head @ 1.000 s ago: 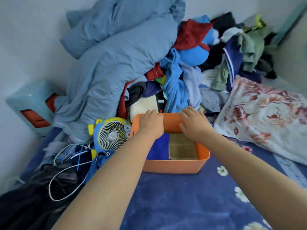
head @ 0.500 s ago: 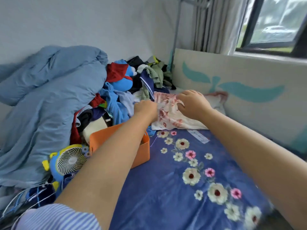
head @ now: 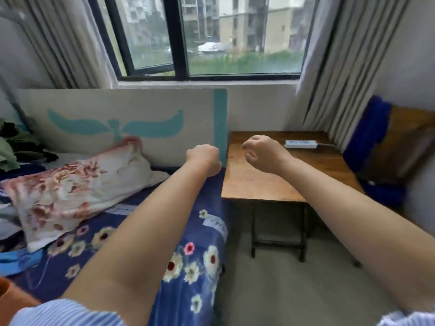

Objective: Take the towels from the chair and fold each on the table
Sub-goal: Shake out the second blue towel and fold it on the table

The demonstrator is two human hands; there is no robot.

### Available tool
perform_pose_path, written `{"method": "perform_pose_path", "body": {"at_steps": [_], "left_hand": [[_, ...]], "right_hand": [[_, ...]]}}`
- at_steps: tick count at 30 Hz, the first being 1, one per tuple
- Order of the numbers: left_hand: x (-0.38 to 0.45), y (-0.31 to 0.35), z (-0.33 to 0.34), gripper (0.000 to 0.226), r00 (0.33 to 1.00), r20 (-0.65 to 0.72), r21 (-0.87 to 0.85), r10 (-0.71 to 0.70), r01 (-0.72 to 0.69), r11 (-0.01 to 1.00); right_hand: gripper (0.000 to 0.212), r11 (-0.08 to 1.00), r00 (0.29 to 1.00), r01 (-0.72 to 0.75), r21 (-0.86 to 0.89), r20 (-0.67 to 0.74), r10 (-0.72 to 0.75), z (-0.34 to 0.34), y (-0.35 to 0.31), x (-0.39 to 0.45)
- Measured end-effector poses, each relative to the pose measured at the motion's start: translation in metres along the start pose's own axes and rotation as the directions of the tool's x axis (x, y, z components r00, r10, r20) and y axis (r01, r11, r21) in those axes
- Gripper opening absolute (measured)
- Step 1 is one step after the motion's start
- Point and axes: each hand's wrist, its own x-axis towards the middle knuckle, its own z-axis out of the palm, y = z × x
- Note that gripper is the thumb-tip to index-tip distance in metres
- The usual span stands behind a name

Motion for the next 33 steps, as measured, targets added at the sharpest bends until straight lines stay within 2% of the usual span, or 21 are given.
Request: {"method": "perform_pose_path", "body": {"at_steps": [8, 15, 21, 28, 33], "left_hand": [[0.108, 0.206, 0.000, 0.027, 0.952, 0.024, -0.011, 0.306, -0.305, 0.952], [0.193, 0.354, -0.006, 0.026, 0.910, 0.022, -0.055, 0.415, -0.413, 0.909], [0.257, 0.423, 0.002, 0.026, 0.873, 0.028, -0.066, 0.487, -0.485, 0.872], [0.374, 0.484, 0.016, 0.031, 0.838, 0.034, -0.074, 0.545, -0.542, 0.837], [0.461, 0.528, 0.020, 0.031, 0.803, 0.081, -0.095, 0.590, -0.583, 0.807]], "right_hand": [[0.032, 0.957, 0.955, -0.292, 0.004, 0.057, 0.291, -0.022, 0.200, -0.045], [0.032, 0.893, 0.893, -0.450, 0.013, 0.026, 0.449, -0.057, 0.361, -0.060], [0.030, 0.824, 0.825, -0.566, 0.015, 0.010, 0.566, -0.060, 0.467, -0.057], [0.030, 0.754, 0.754, -0.657, 0.010, -0.016, 0.657, -0.055, 0.569, -0.012], [0.031, 0.672, 0.672, -0.740, 0.022, -0.021, 0.740, -0.061, 0.642, 0.033]]}}
